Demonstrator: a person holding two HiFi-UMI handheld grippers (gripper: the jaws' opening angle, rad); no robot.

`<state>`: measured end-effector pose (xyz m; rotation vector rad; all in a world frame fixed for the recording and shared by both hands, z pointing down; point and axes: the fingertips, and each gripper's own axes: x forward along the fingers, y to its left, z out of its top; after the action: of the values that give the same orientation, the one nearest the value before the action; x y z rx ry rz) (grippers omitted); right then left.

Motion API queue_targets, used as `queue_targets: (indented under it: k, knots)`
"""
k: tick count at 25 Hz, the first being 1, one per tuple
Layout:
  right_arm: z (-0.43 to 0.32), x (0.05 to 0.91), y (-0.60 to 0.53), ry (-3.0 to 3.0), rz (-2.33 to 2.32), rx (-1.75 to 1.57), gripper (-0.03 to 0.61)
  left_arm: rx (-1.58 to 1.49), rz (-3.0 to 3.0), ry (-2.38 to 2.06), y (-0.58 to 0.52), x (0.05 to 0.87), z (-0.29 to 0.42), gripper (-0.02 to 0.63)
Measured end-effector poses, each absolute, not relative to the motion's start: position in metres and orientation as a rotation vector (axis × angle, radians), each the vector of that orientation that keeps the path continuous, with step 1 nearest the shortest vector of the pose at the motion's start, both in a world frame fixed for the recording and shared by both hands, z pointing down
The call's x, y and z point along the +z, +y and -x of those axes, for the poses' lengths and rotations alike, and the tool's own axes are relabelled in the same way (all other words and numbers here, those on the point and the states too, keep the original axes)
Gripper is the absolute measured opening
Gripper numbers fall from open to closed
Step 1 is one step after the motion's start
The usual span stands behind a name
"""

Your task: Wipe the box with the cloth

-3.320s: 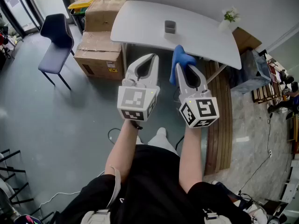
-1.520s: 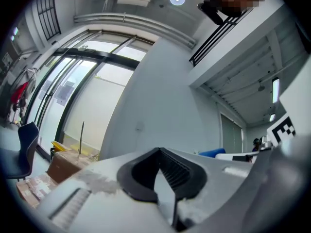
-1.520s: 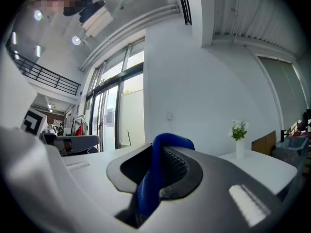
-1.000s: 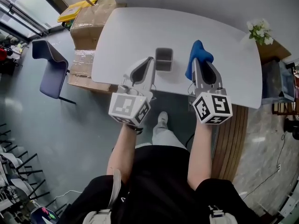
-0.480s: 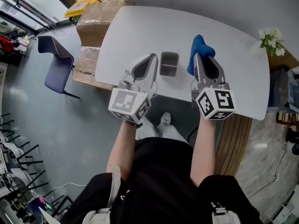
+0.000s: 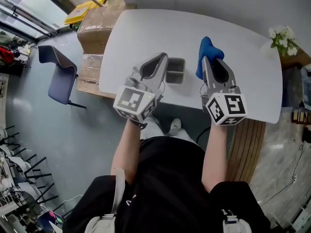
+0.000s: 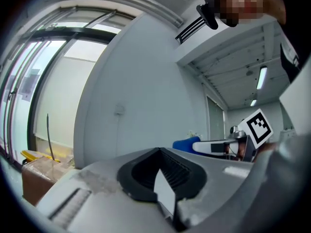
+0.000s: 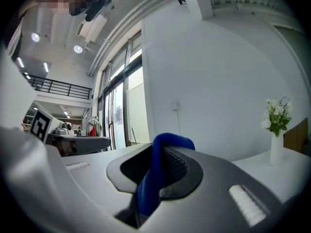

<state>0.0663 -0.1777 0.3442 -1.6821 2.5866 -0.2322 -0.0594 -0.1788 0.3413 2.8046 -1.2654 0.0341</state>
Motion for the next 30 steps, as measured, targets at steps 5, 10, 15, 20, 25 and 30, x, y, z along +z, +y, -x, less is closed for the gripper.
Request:
queue_targets:
  k: [5,10,15,20,25,30]
  knots:
    - [-0.077,0.352,-0.178,2.589,1.687,-0.245,0.052,0.299,-2.874,-1.152,-0.185,0.369,0.045,0.001]
    - [-0.087,0.362,-0.181,2.580,1.700,-0.270,0.052,0.683,-2.967,-0.931,-0.182,0.414,0.030,0.002]
    - [-0.091,0.368,-0.183,2.577,1.705,-0.289,0.052,0.942,-2.969,-0.810,-0.182,0.449,0.020,0.002]
    - [-0.094,0.376,-0.185,2.578,1.714,-0.310,0.052,1.198,-2.940,-0.643,-0.182,0.490,0.017,0.014]
    - [-0.102,0.386,-0.184,2.557,1.746,-0.343,0.052,1.495,-2.876,-0.438,-0.178,0.536,0.016,0.049]
    - [-0.109,0.394,-0.186,2.543,1.773,-0.370,0.052,1.765,-2.802,-0.293,-0.180,0.574,0.020,0.080]
